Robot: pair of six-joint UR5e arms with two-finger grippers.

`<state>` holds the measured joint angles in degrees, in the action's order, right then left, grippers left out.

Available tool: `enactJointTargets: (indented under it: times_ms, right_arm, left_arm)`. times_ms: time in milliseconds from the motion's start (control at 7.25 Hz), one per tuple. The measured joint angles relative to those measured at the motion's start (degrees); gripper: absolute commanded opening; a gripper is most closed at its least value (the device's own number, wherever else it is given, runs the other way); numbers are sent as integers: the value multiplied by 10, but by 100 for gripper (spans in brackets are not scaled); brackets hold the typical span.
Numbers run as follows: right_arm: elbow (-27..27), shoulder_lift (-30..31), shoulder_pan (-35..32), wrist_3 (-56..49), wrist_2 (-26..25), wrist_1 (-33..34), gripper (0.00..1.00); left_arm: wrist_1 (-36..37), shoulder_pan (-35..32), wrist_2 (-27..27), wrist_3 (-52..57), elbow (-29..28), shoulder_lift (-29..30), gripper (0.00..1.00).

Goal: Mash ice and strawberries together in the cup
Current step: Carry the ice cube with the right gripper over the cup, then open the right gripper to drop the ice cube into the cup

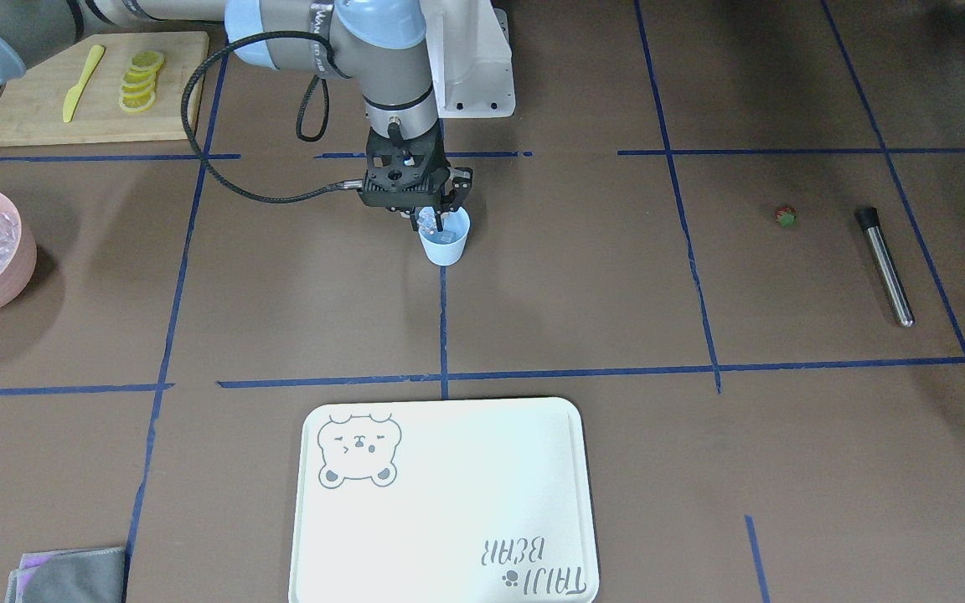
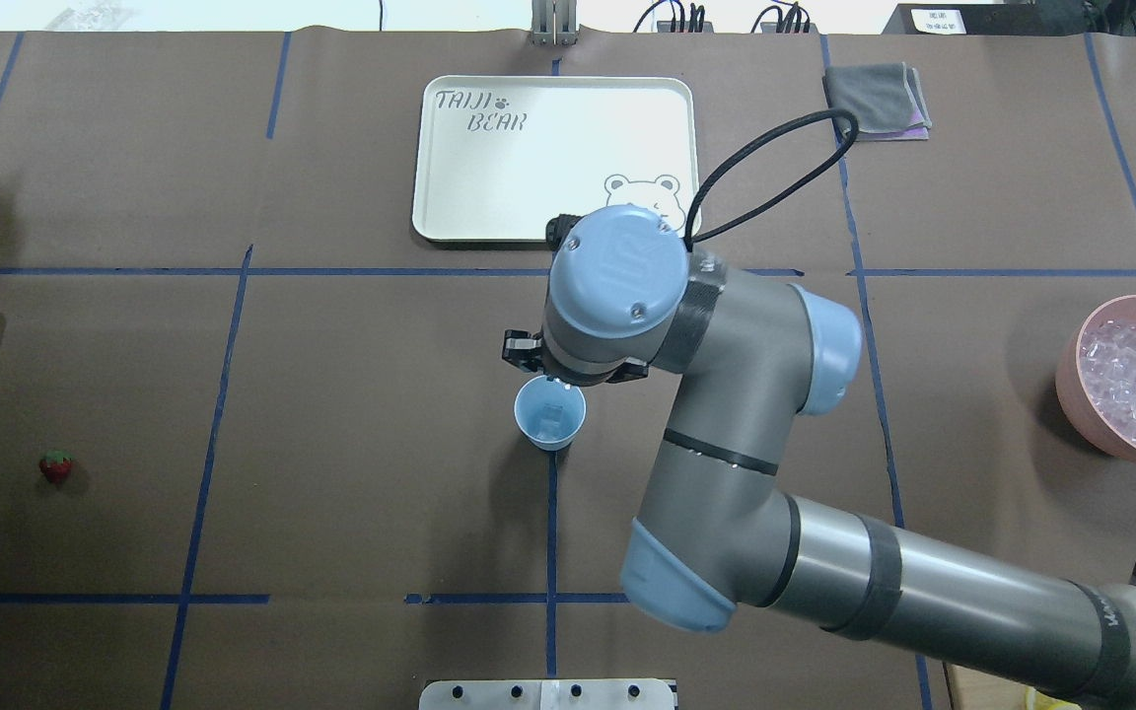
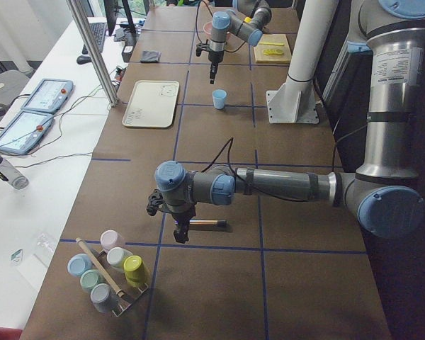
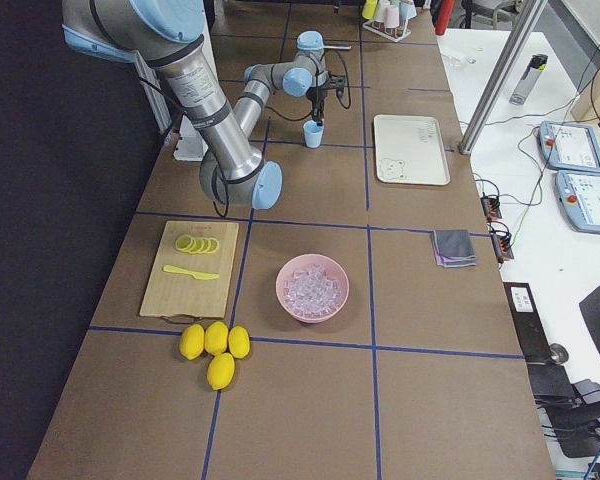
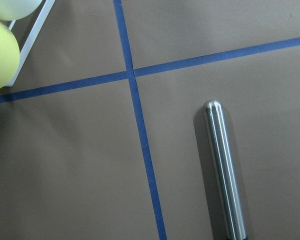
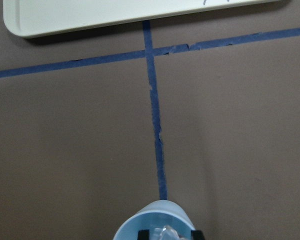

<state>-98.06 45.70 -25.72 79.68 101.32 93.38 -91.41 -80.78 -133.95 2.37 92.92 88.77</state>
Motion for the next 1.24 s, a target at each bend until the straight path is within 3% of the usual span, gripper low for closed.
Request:
enactJointTargets:
  times_ms: [138, 276, 965, 1241]
  right_arm:
    - [4, -3, 9, 5, -7, 1, 76]
    - [7, -2, 15, 7, -11, 4, 98]
    - [8, -4, 15, -1, -13, 9, 99]
    - [7, 0, -51, -62, 38, 23, 99]
  left_arm:
    - [0, 3, 0, 0, -1, 0, 100]
    - [0, 5, 0, -1, -1, 0, 100]
    - [0, 7, 0, 0, 0, 0, 100]
    - [2, 7, 1, 0, 2, 1, 100]
